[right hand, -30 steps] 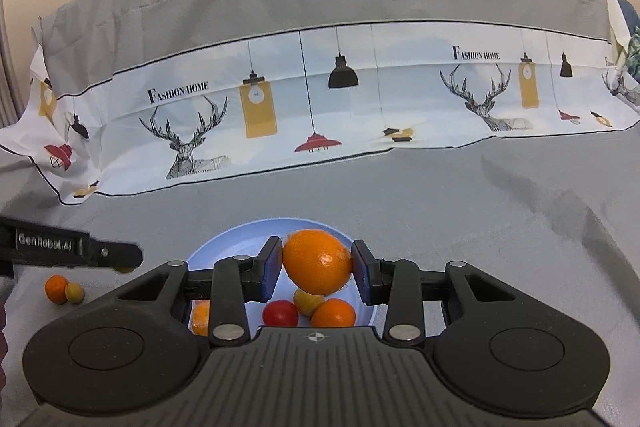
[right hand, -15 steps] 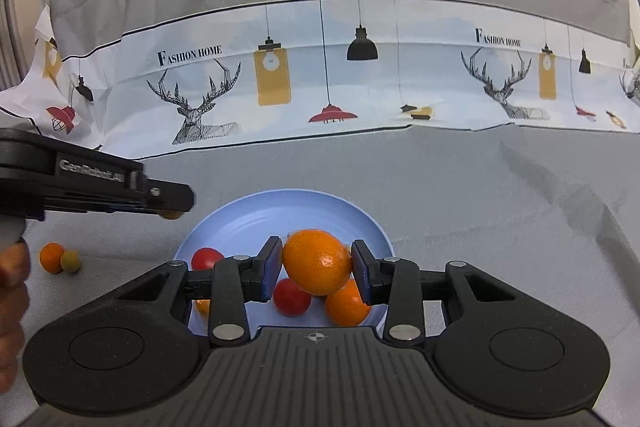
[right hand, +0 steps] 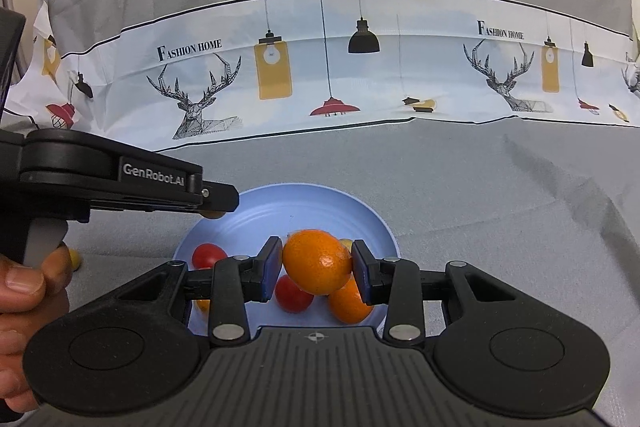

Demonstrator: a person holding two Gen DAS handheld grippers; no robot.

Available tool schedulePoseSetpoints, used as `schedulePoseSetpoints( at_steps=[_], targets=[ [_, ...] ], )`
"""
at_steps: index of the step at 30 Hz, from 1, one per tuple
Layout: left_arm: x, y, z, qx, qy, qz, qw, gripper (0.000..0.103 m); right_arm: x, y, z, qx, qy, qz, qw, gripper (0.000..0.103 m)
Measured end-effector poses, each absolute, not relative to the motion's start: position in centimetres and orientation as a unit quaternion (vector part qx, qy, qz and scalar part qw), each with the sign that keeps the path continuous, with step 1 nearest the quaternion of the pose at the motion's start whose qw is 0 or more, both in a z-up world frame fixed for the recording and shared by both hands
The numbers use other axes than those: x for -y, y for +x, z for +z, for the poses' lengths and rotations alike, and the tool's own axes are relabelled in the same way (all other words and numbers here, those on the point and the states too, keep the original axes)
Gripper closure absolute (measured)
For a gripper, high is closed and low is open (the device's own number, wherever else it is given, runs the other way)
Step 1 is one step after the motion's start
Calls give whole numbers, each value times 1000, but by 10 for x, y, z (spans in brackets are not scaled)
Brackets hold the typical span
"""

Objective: Organize fruits
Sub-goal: 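Lower the orange onto the plate and open the right gripper while the left releases its fruit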

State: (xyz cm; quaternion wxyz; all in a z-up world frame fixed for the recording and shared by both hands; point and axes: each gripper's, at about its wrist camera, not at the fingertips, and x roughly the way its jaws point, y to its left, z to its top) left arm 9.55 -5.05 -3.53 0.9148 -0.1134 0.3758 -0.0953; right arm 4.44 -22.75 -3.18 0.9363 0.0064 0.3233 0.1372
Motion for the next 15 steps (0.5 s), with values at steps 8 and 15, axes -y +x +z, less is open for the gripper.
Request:
schedulePoseSetpoints(
  at_steps=[8,15],
  targets=[
    [51,96,-36,-377,-114,-97,914,77,224,42,-32,-321,-5,141,937,63],
    [51,96,-37,-378,-114,-101,913,77,219,41,-32,-319,-16,143,937,63]
  ],
)
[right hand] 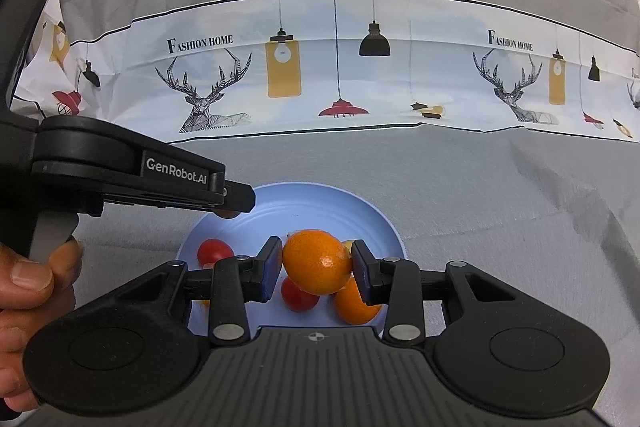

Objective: Organize fruits
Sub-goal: 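Lower the orange onto the plate and open the right gripper while the left releases its fruit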

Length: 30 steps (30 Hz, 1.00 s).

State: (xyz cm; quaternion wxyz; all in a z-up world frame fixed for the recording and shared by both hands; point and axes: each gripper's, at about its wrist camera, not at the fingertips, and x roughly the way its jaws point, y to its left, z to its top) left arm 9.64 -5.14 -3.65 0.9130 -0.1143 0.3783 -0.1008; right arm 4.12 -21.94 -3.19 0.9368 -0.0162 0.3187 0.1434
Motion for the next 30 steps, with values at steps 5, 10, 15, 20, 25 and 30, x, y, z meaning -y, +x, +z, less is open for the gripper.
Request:
schedulePoseSetpoints(
  at_steps=[5,10,15,20,25,30],
  targets=[
    [51,97,-37,-380,-116,-102,912,77,219,41,-32,-318,-21,144,937,63],
    [52,96,-38,-382,-115,-104,911,77,218,40,-31,-317,-22,143,937,63],
    [52,97,-38,-382,-115,-104,911,77,216,40,-31,-318,-25,145,937,63],
    [51,97,-40,-384,-117,-104,910,77,215,41,-31,-320,-26,141,936,63],
    [51,96,-40,-386,-117,-106,909,76,214,39,-31,-315,-28,133,939,54],
    [50,95,-38,-384,-117,-106,910,76,215,38,-31,-311,-30,132,941,51]
  ],
)
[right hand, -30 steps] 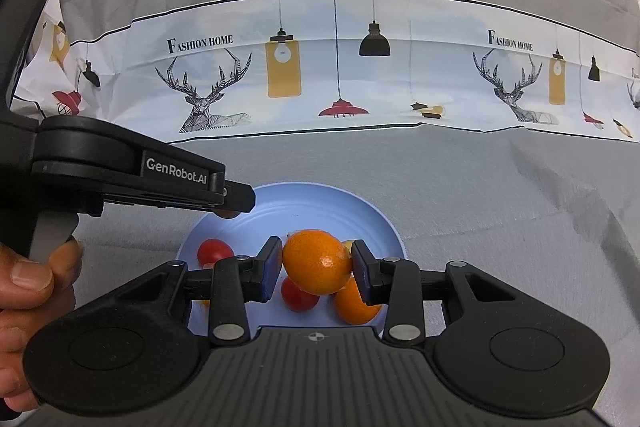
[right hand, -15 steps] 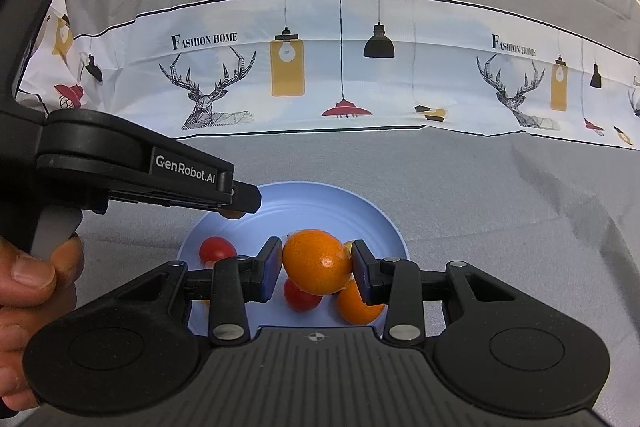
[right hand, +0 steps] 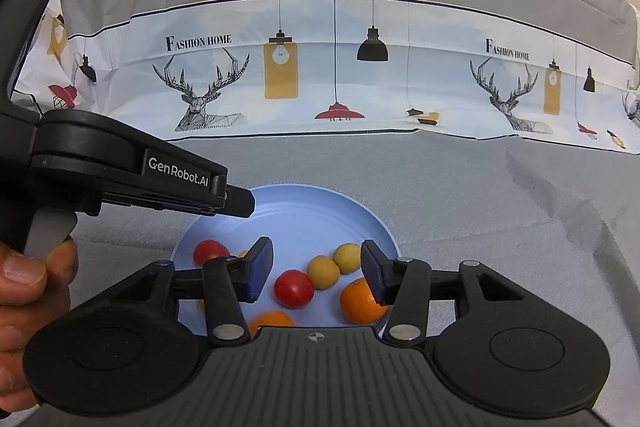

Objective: Organize fruits
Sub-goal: 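Lower the orange onto the plate and open the right gripper while the left releases its fruit, then move both open grippers away from the plate toward the remaining fruit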

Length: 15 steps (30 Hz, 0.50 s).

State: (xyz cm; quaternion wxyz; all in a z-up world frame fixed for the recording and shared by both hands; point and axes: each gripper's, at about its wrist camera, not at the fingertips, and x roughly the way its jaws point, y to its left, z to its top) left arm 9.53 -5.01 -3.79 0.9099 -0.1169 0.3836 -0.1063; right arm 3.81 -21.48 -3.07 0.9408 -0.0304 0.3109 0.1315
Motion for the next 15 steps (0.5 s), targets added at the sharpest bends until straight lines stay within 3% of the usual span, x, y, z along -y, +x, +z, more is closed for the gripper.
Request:
schedulePoseSetpoints(
  at_steps=[8,11,15],
  targets=[
    [47,82,-31,-372,-92,-99,918,76,213,35,-26,-296,-23,126,947,50],
    [42,69,-25,-362,-71,-84,926,85,211,32,-22,-286,-20,123,950,50],
    [21,52,-17,-374,-58,-67,923,85,211,27,-17,-272,-12,115,955,50]
  ],
)
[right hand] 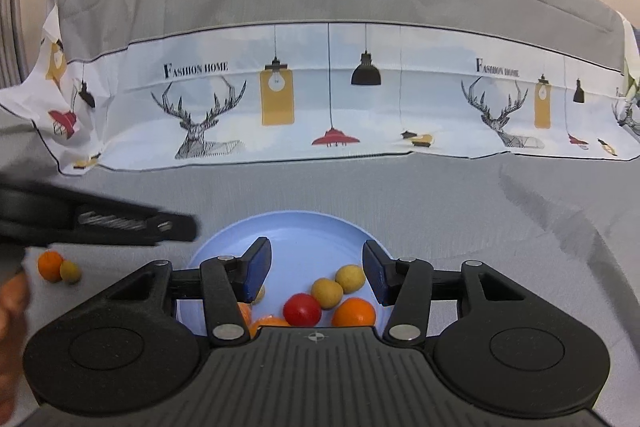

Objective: Organize fruits
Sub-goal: 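Move both open grippers away from the plate toward the remaining fruit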

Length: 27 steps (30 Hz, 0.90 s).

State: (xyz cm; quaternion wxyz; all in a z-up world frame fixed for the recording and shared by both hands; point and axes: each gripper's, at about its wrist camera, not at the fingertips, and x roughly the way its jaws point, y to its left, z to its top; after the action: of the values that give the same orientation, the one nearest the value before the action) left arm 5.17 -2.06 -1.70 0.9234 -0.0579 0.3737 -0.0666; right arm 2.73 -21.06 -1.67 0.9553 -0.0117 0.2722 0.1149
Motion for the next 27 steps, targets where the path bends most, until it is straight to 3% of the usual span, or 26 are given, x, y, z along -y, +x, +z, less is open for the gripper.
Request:
schedulePoseSetpoints(
  at_steps=[4,7,15,27],
  targets=[
    [-10,25,0,-377,-26,-41,925,85,208,25,-15,-267,-13,108,958,55],
    [-36,-1,14,-360,-3,-20,933,85,205,25,-12,-268,-4,112,957,68],
    [-88,-25,21,-338,-91,37,936,85,173,10,9,-242,-10,163,957,91],
    [-149,-14,-2,-363,-209,97,903,85,105,8,5,-268,-27,266,926,92]
  ],
)
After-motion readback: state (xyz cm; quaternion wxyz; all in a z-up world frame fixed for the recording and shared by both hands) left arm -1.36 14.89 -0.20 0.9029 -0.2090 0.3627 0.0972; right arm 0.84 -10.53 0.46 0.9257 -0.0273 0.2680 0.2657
